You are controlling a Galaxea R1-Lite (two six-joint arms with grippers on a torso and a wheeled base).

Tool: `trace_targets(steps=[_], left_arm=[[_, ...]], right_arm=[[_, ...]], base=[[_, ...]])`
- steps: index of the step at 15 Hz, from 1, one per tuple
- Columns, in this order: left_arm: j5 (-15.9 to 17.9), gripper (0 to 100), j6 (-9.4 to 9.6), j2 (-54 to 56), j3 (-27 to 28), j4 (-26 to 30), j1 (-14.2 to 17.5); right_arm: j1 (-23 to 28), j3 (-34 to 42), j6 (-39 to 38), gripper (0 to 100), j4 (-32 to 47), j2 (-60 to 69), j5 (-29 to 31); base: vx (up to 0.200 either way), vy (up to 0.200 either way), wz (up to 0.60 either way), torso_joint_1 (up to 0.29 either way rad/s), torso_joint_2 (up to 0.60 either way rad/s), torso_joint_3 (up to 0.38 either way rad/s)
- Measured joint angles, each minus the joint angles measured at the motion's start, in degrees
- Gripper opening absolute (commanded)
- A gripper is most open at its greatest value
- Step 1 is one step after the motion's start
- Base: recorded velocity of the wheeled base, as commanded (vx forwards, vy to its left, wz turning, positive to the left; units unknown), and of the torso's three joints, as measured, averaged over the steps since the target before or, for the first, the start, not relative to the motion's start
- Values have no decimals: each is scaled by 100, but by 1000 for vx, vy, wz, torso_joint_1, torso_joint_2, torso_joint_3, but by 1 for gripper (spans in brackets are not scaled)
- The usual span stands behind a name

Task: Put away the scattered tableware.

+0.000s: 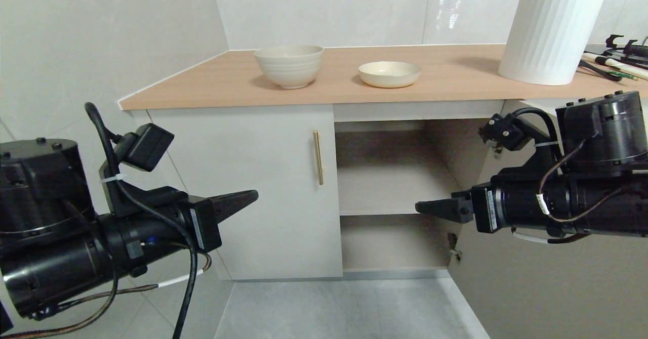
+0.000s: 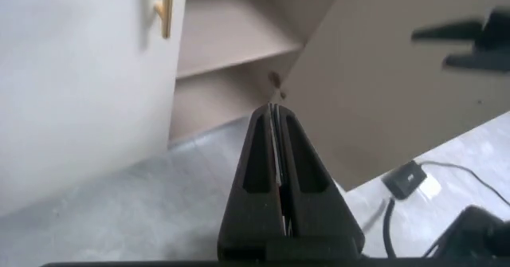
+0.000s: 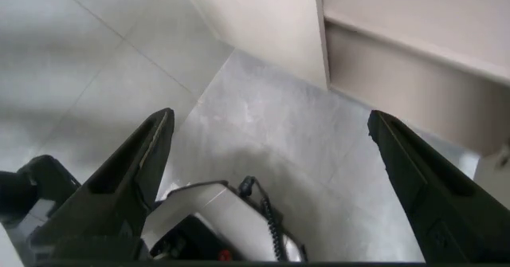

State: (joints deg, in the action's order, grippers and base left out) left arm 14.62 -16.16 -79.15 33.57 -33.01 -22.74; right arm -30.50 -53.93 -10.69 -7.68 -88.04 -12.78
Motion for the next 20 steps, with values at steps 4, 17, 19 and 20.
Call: trace_targets(steps=[4, 17, 19, 20], left_arm=[[-11, 0, -28, 55, 138, 41, 110], [-12, 0, -132, 148, 204, 327, 121], [-6, 0, -132, 165, 201, 345, 121], [-6, 0, -132, 179, 201, 362, 121]], right_arm=[[2, -20, -66, 100, -1, -55, 6], [18, -15, -74, 100, -26, -33, 6], [11, -15, -74, 100, -30, -30, 5], [11, -15, -74, 100, -28, -30, 5]], base=[[0, 0, 0, 0, 0, 0], [0, 31, 0, 1, 1, 1], [100, 0, 0, 4, 4, 1], [200, 0, 0, -2, 2, 7]])
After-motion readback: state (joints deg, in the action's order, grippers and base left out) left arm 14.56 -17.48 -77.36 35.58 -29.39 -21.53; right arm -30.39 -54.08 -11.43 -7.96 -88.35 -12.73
